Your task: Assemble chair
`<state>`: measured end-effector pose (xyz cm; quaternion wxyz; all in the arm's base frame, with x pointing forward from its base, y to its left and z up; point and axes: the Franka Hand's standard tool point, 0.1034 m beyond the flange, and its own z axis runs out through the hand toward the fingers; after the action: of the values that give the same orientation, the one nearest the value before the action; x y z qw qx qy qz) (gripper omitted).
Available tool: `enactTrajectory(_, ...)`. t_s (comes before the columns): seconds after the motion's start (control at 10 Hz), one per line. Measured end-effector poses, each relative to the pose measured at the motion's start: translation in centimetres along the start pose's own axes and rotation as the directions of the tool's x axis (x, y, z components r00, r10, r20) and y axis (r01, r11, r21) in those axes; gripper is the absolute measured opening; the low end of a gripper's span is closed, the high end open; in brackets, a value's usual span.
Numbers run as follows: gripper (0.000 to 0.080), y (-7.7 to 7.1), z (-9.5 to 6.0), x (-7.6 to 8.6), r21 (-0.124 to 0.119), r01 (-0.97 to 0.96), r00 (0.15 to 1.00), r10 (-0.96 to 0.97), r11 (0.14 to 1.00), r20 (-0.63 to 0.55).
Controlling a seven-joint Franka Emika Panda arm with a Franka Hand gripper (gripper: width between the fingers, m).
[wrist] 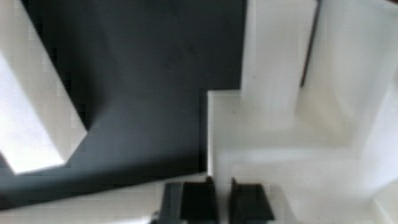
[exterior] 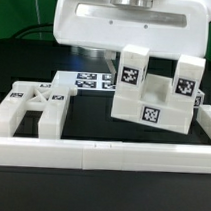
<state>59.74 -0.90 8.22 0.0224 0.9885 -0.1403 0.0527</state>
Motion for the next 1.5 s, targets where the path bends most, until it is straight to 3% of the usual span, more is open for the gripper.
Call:
enactTrajectory(0.3,0.0029,0.7,-0.3,-0.5,-0.003,0.01,0.975,-0.009,1.0,0.222)
enactTrajectory(0.5,0.0029,1.5,-1.5,0.2,0.078,0.167,0.916,-0.184,0.983,0.356)
enactTrajectory(0.6,0.0029,1.5,-1.5,0.5,0.108,0.22,0.887,-0.245,0.97,0.391)
enactTrajectory(1.1,0.0029,2.2,-0.8,-0.8,0.096,0.214,0.736,-0.225,0.972,0.638)
enactTrajectory(1.3,0.0029,2.4,-0.5,-2.1,0.098,0.201,0.641,-0.206,0.975,0.739)
enactTrajectory(1.5,0.0029,2.3,0.1,-3.8,0.041,0.159,0.546,-0.122,0.986,0.829)
